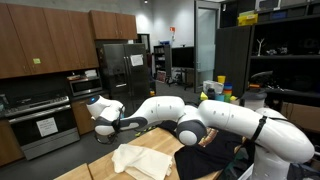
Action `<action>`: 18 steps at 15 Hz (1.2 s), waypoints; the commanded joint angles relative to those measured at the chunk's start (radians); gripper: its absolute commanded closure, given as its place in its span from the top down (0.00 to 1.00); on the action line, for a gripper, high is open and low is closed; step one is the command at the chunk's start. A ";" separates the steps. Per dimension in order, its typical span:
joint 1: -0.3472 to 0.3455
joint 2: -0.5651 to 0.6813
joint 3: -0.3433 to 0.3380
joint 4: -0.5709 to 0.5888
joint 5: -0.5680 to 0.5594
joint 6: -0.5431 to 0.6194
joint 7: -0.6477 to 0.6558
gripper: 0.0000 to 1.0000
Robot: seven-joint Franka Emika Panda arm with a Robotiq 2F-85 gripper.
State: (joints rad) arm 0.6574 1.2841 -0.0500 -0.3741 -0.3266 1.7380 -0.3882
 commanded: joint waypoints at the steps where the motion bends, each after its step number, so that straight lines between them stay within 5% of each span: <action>1: 0.109 0.022 -0.034 0.014 -0.045 0.034 -0.152 1.00; 2: 0.136 -0.001 -0.057 0.028 -0.055 0.002 -0.060 1.00; 12: 0.388 -0.077 -0.140 -0.004 -0.108 -0.063 0.110 1.00; 18: 0.449 -0.136 -0.147 0.001 -0.088 -0.177 0.209 1.00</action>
State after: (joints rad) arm 1.1006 1.1975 -0.1916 -0.3615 -0.4249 1.6240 -0.2167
